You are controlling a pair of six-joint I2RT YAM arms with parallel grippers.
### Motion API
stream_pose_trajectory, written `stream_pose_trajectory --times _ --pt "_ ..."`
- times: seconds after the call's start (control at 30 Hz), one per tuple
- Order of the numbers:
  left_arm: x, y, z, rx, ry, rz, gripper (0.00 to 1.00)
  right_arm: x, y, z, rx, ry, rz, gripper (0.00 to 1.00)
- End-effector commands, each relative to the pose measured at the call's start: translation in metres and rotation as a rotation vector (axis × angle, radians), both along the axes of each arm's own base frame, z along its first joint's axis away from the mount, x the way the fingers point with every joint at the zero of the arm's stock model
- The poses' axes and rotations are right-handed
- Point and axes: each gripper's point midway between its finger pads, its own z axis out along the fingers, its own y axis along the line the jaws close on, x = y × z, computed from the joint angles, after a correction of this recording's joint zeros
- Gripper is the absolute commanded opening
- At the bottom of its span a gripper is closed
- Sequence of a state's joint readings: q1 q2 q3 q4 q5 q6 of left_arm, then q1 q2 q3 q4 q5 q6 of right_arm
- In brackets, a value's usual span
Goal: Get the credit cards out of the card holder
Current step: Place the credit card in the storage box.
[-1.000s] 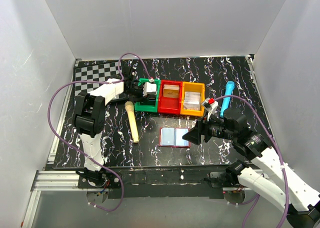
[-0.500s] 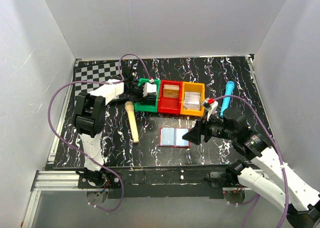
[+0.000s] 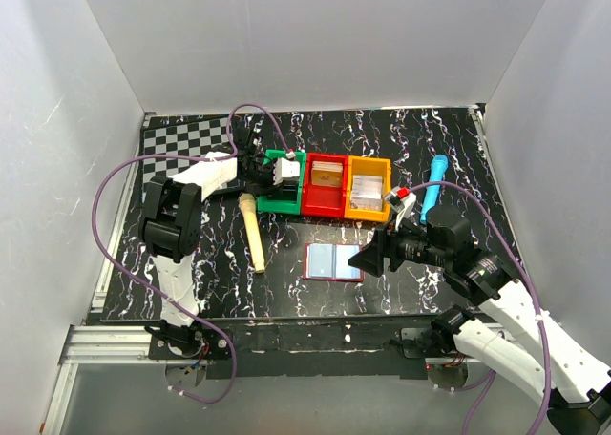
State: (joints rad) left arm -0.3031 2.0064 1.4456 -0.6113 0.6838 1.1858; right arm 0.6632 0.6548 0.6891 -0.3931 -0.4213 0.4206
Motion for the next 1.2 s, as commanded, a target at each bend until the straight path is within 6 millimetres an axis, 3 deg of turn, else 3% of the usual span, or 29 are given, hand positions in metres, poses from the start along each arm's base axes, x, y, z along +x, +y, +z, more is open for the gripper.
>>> stream_pose_trajectory --times 0.0,0.87,1.07,1.17 --pt "0.004 -0.003 0.027 -0.022 -0.073 0.0 0.11 0.001 0.004 0.011 0.033 -0.033 0.012 0.73" --pt "0.01 -0.006 0.061 -0.034 -0.159 0.012 0.2 0.001 0.006 0.013 0.036 -0.028 0.018 0.73" --pt "0.016 -0.014 0.113 -0.082 -0.238 0.086 0.19 0.003 0.006 0.011 0.028 -0.025 0.014 0.73" --pt "0.005 -0.018 0.14 -0.132 -0.25 0.192 0.21 0.005 0.005 0.01 0.022 -0.023 0.002 0.73"
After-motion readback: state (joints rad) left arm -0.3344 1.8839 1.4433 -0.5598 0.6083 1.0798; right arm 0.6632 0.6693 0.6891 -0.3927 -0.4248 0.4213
